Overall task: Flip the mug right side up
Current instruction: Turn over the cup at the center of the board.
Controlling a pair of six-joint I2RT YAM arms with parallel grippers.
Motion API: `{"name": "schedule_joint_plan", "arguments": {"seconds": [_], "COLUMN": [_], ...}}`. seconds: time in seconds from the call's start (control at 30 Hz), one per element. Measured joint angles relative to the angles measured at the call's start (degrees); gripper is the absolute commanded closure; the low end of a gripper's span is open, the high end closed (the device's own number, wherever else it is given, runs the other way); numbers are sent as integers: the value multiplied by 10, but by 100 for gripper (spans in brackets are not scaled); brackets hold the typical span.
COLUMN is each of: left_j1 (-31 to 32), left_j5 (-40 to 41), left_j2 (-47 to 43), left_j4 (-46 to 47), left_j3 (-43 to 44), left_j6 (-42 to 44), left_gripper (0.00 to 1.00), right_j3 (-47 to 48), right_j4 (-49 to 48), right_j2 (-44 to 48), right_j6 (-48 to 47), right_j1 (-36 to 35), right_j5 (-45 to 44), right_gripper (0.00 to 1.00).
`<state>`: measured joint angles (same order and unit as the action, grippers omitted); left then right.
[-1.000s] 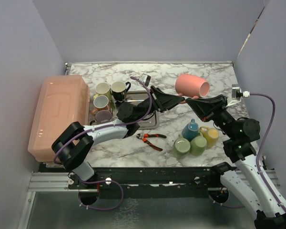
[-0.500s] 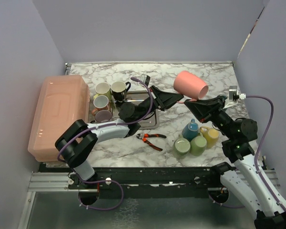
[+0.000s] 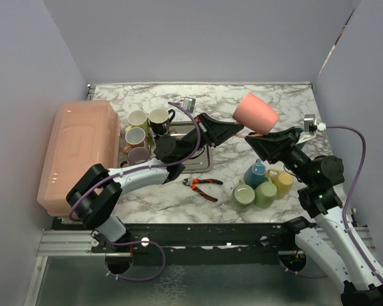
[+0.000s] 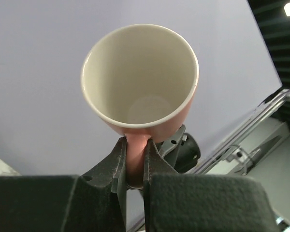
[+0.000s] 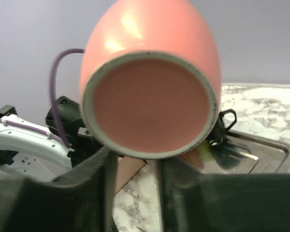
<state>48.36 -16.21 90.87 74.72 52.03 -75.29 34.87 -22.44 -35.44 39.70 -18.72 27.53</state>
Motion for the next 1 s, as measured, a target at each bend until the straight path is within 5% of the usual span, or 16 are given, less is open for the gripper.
{"name": "schedule_joint_plan", "arguments": {"seconds": [0.13, 0.4, 0.8, 1.0], "left_j1": [-3, -15, -18, -18], "left_j5": [-5, 19, 201, 315], "left_j2": [-34, -124, -177, -215], "left_j4": [-53, -255, -668, -808], "left_j3": [0, 7, 110, 72], "left_j6": [65, 242, 492, 533], "left_gripper": [100, 100, 100, 100], "right_j3": [2, 3, 3, 3], "right_j4": [37, 102, 160, 174], "right_j2": [0, 2, -5, -31], "right_j6": [-12, -35, -54, -58], "right_j1": [0, 0, 0, 0], "right_j5": [-18, -50, -82, -99], "right_gripper": [42, 39, 39, 39]}}
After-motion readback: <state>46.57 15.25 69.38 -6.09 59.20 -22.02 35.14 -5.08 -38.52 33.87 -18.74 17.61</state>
